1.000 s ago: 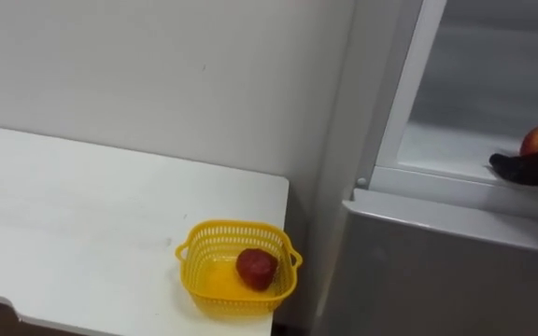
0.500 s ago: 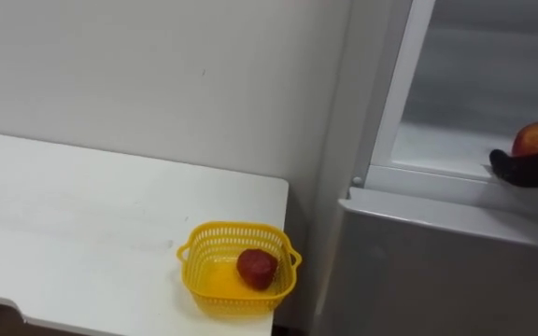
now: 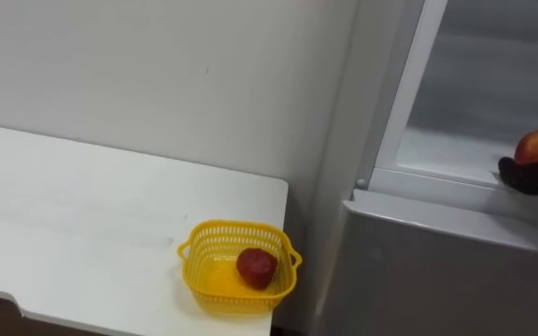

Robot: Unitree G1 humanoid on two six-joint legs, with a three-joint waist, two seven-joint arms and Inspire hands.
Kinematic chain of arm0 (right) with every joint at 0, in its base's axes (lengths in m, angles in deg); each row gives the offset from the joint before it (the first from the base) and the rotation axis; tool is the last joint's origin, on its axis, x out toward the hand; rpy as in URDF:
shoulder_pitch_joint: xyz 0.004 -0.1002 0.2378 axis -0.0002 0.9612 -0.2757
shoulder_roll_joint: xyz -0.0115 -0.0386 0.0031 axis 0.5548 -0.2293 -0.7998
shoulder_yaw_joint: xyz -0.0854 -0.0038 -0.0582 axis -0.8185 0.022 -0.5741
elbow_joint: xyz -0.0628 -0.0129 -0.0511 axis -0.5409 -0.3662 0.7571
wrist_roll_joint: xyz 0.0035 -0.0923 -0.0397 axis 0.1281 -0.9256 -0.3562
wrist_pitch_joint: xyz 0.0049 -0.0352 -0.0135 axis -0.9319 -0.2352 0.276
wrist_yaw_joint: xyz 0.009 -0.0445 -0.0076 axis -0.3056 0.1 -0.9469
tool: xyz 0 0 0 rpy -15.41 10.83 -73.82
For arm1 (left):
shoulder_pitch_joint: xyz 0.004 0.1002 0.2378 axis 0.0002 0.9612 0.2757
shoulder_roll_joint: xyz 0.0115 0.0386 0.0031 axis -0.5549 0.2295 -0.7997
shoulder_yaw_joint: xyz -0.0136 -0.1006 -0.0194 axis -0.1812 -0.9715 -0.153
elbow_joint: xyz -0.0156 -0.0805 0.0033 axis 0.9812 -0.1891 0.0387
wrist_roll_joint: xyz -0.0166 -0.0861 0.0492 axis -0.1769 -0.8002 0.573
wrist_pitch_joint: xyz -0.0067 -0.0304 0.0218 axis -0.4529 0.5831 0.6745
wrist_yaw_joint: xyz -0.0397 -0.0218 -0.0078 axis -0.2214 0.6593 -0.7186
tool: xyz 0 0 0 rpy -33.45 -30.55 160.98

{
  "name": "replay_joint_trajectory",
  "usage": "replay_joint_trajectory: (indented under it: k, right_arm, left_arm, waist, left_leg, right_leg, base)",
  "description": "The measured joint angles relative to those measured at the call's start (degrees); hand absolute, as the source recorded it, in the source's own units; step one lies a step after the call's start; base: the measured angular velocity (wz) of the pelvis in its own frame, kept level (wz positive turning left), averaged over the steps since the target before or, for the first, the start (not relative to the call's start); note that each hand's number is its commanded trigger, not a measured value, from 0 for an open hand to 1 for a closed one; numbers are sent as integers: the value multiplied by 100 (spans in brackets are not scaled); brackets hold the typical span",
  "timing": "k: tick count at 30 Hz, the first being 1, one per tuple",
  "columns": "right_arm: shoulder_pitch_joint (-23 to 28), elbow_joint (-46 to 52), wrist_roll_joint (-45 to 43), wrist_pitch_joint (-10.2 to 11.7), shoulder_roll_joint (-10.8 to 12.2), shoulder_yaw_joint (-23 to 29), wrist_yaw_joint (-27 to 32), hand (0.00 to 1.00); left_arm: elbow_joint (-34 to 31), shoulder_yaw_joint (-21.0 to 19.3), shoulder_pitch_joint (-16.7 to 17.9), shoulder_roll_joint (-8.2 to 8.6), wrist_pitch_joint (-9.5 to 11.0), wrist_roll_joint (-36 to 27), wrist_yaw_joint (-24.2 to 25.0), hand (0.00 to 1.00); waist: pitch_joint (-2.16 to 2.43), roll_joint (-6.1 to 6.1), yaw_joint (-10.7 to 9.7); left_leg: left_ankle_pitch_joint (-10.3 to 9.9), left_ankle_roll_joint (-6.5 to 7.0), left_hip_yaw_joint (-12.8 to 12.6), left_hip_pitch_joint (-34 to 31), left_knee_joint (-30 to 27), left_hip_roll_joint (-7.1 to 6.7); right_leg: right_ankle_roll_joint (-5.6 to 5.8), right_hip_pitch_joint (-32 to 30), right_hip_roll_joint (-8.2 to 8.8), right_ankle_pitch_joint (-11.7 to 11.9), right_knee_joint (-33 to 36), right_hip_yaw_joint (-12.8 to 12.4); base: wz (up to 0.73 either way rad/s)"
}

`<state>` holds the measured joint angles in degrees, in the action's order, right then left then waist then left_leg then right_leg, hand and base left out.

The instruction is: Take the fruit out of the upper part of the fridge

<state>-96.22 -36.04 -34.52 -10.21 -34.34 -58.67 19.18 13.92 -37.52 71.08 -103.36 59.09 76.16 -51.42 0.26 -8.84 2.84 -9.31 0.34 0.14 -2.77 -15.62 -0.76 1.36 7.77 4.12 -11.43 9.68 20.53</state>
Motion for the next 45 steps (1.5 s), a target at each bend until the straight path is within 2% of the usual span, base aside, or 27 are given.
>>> replay_joint_trajectory:
  k: [7,11,19,26,45]
  right_arm:
    - [-18,14,192,-23,-43,8,-25,0]
    - [-93,-18,489,-61,-83,7,-162,0]
    - [-419,-589,957,-180,-150,7,-494,0]
    - [-516,-918,1033,-303,-231,-7,-831,0]
    - [-706,-1022,1056,-361,-371,-211,-1480,0]
  left_arm:
    - [0,9,-16,-1,-5,-24,-4,0]
    - [-3,8,2,0,-84,-40,-14,0]
    - [-27,-11,8,-1,-185,-48,-42,0]
    - [-57,-47,24,-2,-222,-47,-11,0]
    - [-73,-133,-12,-38,-255,-49,14,0]
  waist:
    - [10,18,-37]
    - [18,41,-92]
    - [51,22,-130]
    - [19,-35,-92]
    - [34,-61,-72]
  left_leg:
    - [0,0,6,-74,-22,0]
    - [0,1,5,-87,-10,0]
    - [1,-1,3,-46,32,2]
    - [2,-4,3,39,68,4]
    - [5,-9,-80,48,91,16]
  right_leg:
    - [-7,-66,-3,3,3,0]
    - [-7,-91,-2,3,2,2]
    - [-11,-66,-3,-1,2,2]
    - [-12,8,-4,-1,-1,2]
    - [-15,-47,-2,-3,-1,-56]
  base:
    - [0]
    - [0]
    - [0]
    - [0]
    - [-2]
